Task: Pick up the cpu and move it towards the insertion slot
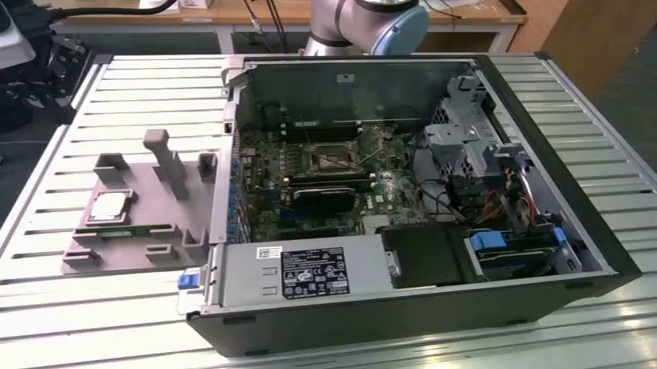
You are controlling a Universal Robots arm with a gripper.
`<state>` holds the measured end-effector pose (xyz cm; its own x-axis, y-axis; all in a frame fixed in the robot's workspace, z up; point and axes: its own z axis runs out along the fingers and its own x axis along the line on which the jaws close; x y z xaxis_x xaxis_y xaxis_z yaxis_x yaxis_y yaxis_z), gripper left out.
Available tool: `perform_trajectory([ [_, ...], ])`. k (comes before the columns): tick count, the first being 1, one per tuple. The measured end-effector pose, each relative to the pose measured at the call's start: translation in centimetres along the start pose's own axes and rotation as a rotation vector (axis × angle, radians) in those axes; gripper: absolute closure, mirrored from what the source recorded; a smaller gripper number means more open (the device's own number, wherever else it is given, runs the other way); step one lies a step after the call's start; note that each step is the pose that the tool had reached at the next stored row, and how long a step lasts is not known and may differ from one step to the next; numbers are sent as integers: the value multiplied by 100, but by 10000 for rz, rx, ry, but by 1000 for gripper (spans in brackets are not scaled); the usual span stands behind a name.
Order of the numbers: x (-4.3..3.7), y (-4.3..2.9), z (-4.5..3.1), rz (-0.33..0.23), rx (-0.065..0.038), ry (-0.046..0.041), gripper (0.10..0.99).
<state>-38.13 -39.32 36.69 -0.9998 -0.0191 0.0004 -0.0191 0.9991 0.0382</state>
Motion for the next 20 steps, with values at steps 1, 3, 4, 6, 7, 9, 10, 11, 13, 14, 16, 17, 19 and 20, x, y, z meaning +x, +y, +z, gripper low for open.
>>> perform_trajectory([
  [1,0,0,0,0,0,0,984],
  [3,0,0,0,0,0,1,984],
  [4,0,0,0,0,0,1,984],
  [6,0,0,0,0,0,1,984],
  [7,0,0,0,0,0,0,984],
  [9,0,0,0,0,0,0,984],
  [10,0,0,4,0,0,0,984],
  [11,0,-1,10,-1,-1,-2,984],
  [13,2,-2,26,-1,-1,-15,984],
  [14,3,-2,36,-1,1,-23,984],
  [16,6,-3,67,-2,1,-37,984],
  [17,7,-4,85,-2,1,-37,984],
  [19,9,-5,121,-2,1,-38,984],
  [20,9,-6,139,-2,1,-38,984],
])
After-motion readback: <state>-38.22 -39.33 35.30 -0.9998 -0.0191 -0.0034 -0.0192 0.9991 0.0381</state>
